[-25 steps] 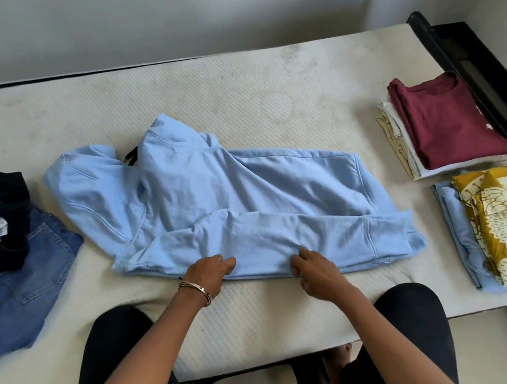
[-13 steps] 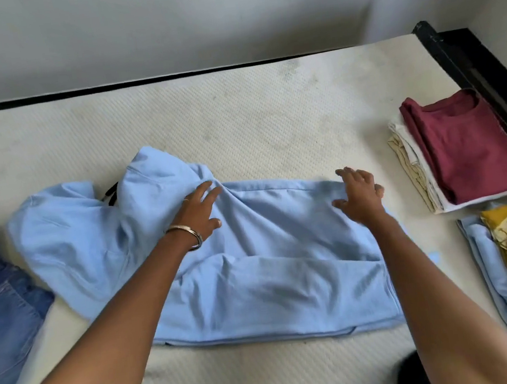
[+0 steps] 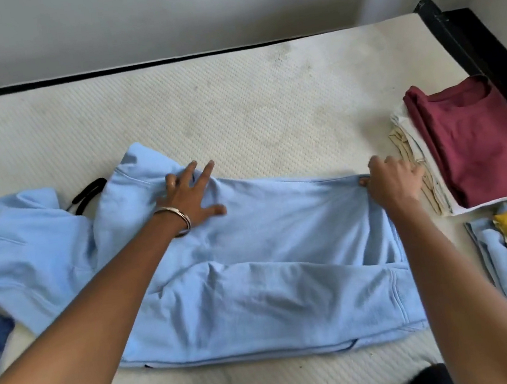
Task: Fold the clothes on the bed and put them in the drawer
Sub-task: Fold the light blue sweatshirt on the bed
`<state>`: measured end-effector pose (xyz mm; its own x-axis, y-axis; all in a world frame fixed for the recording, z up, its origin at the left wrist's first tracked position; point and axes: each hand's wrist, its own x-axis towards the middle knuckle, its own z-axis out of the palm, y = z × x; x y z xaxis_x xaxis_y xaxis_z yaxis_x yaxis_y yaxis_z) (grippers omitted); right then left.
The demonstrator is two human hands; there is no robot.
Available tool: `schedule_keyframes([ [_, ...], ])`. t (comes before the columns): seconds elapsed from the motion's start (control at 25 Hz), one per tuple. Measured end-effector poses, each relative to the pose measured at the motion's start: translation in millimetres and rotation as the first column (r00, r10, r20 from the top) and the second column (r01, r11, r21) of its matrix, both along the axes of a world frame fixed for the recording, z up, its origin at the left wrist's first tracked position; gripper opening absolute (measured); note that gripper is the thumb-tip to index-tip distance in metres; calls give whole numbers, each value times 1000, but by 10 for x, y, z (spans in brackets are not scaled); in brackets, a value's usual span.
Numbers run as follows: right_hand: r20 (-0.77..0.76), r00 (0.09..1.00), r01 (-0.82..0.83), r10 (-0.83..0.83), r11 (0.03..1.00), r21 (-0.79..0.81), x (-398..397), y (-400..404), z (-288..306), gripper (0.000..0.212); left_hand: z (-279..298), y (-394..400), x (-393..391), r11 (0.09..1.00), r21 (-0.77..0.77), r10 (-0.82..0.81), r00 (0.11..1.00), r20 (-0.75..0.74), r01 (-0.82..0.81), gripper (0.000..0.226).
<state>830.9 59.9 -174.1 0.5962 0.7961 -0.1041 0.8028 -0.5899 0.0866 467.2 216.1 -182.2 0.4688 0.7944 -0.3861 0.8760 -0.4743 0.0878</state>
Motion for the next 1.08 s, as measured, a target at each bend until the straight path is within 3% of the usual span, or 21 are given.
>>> schedule_keyframes([
  [0.04, -89, 995, -42, 46, 998, 54, -70, 23, -46, 32, 23, 121, 27, 997, 60, -52, 998, -23, 53, 87],
  [0.12, -311, 940, -128, 142, 990, 66, -83, 6, -17, 51, 57, 303, 117, 957, 142, -228, 958, -175, 254, 79],
  [0.24, -409, 909, -157, 83, 976, -150, 181, -154, 67, 72, 129, 375, 300, 911, -34, -402, 867, -295, 411, 74],
  [0.28, -453, 891, -115, 38, 983, -144, 300, -207, 89, 68, 148, 357, 334, 914, -50, -398, 870, -290, 402, 63],
  [0.36, -639, 768, 91, -42, 995, 44, 435, -289, 141, 51, 142, 293, 342, 940, -17, -334, 909, -251, 340, 46],
  [0.44, -805, 588, 445, -82, 863, 237, 494, -357, 140, 38, 81, 136, 366, 947, 81, -296, 944, -148, 310, 45],
  [0.48, -831, 546, 583, -106, 761, 286, 502, -407, 131, 31, 44, 33, 401, 941, 131, -304, 950, -77, 312, 48],
  [0.56, -732, 609, 694, -304, 651, 307, 506, -553, 58, 21, -7, -188, 558, 929, 192, -327, 945, 23, 317, 59],
  [0.64, -685, 568, 746, -456, 636, 196, 451, -709, -76, 24, -53, -411, 742, 926, 205, -333, 942, 42, 318, 68],
  [0.72, -729, 471, 763, -498, 644, 53, 366, -811, -128, 42, -117, -633, 917, 903, 280, -345, 939, 15, 327, 69],
  [0.84, -715, 461, 740, -525, 672, -15, 294, -844, -78, 73, -127, -841, 1011, 905, 344, -246, 968, -56, 250, 65],
  [0.88, -743, 438, 740, -506, 672, -21, 269, -829, -38, 74, -130, -871, 1014, 923, 327, -191, 980, -62, 201, 65],
  [0.92, -798, 369, 746, -476, 664, -52, 238, -801, 3, 71, -132, -890, 1011, 940, 304, -142, 988, -61, 154, 65],
  [1.08, -908, -124, 673, -399, 639, -373, 131, -803, 216, 74, -128, -890, 1024, 982, 178, -59, 996, -63, 69, 76],
])
